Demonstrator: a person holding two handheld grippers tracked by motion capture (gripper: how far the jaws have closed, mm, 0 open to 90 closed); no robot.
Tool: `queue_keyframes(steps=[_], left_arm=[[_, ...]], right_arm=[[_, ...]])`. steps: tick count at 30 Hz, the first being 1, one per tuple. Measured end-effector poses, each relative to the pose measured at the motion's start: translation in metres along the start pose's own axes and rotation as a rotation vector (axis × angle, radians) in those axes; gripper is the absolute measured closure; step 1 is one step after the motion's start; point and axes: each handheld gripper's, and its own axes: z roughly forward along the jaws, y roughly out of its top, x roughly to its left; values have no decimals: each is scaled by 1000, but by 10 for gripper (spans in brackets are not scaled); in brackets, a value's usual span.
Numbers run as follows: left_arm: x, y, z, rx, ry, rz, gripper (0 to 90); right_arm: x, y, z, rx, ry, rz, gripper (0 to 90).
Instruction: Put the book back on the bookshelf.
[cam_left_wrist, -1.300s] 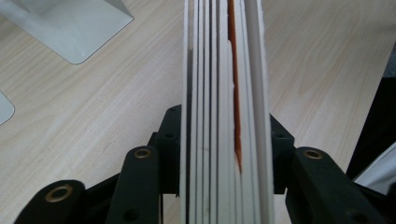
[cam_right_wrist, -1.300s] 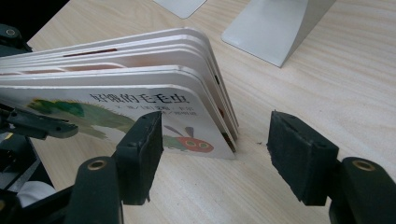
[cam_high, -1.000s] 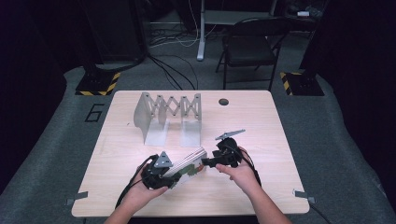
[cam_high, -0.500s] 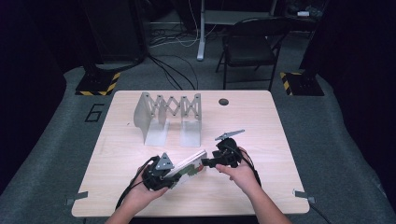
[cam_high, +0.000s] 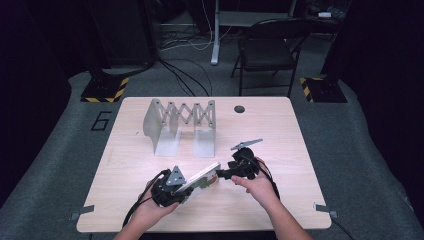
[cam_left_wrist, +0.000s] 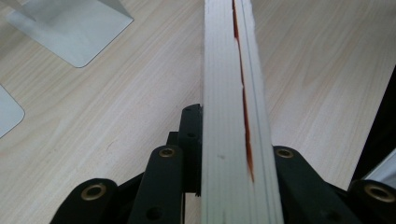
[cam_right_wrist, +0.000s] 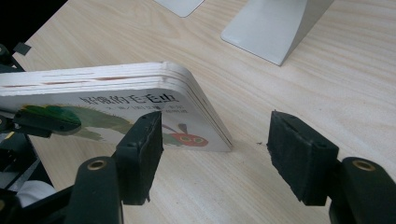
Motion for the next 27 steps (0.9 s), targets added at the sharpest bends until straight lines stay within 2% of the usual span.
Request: queue_keyframes(steps=[3, 6, 7, 9, 11, 13, 17, 27], left_arm=[[0, 0, -1, -2, 2, -5, 757], [2, 0, -3, 2, -14, -9, 758], [1, -1, -3, -9, -4, -12, 758], [3, -1, -4, 1, -13, -13, 758], [3, -2, -5, -2, 3, -10, 758], [4, -2, -6, 3, -14, -13, 758], [6, -2, -8, -7, 0, -11, 758], [10, -3, -18, -36, 19, -43, 758]], right_arm=[[1, 0, 0, 9, 3, 5, 355], [1, 0, 0, 12, 4, 8, 355], [1, 0, 0, 11, 3, 8, 355], [1, 0, 0, 10, 2, 9, 355], [1, 0, 0, 8, 3, 4, 355], [1, 0, 0, 11, 2, 10, 355], [0, 0, 0, 11, 1, 9, 355], [-1, 0, 0, 7, -4, 7, 355]])
